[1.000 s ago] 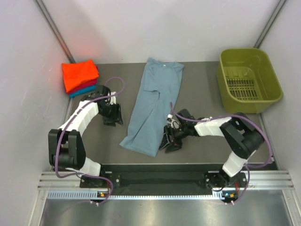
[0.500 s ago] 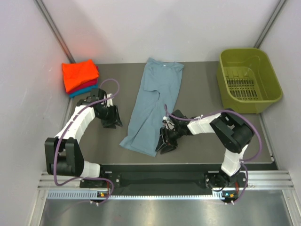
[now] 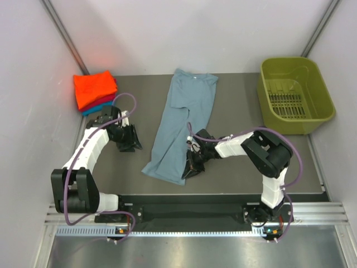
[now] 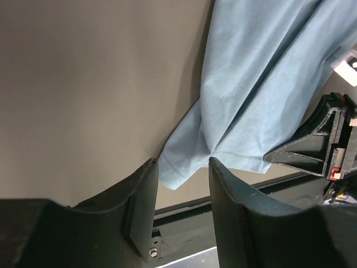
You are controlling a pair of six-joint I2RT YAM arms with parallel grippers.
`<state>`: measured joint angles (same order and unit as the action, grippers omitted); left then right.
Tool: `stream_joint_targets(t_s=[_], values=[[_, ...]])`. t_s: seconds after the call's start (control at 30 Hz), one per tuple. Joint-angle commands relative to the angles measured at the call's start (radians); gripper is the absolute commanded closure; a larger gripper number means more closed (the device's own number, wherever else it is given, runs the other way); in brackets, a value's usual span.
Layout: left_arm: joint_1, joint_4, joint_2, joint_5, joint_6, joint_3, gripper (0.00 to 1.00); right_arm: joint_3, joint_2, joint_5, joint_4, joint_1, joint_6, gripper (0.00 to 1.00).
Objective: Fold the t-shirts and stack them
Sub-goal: Fold the tshirt
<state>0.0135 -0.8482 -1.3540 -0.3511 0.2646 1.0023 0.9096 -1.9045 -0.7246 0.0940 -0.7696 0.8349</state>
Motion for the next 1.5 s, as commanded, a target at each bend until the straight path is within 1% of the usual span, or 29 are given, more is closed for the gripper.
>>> stream_joint_targets(t_s=[0.0,0.13,0.27,0.37,0.4,0.47,0.57,0.77,0.9,1.1,1.4,1.47], values=[[-0.006,0.005,0.038,-0.020,0.005,-0.016,0.54,-0.052,0.054,0.111,0.078,0.003,-0.023,1.00],[-0.006,0.000,0.046,-0.031,0.002,-0.042,0.55,-0.127,0.179,0.132,0.124,0.055,-0.062,1.00],[-0.006,-0.002,0.036,-0.037,-0.005,-0.045,0.55,-0.213,0.304,0.128,0.168,0.159,-0.099,1.00],[-0.006,-0.008,0.029,-0.063,-0.007,-0.034,0.53,-0.271,0.367,0.131,0.177,0.213,-0.111,1.00],[-0.006,-0.011,0.024,-0.092,-0.005,-0.042,0.53,-0.290,0.378,0.134,0.177,0.222,-0.114,1.00],[-0.006,-0.011,0.019,-0.104,0.004,-0.059,0.53,-0.302,0.406,0.134,0.165,0.239,-0.112,1.00],[0.000,0.009,0.010,-0.163,0.053,-0.141,0.53,-0.307,0.417,0.136,0.156,0.251,-0.118,1.00],[0.020,0.073,-0.031,-0.219,0.157,-0.220,0.52,-0.284,0.395,0.140,0.158,0.263,-0.138,1.00],[0.043,0.116,-0.060,-0.241,0.189,-0.220,0.52,-0.273,0.378,0.137,0.156,0.263,-0.149,1.00],[0.117,0.199,-0.112,-0.247,0.228,-0.228,0.52,-0.261,0.366,0.139,0.156,0.263,-0.158,1.00],[0.164,0.222,-0.169,-0.247,0.248,-0.240,0.54,-0.222,0.337,0.143,0.153,0.263,-0.172,1.00],[0.189,0.235,-0.178,-0.250,0.251,-0.249,0.55,-0.216,0.326,0.146,0.151,0.262,-0.174,1.00]])
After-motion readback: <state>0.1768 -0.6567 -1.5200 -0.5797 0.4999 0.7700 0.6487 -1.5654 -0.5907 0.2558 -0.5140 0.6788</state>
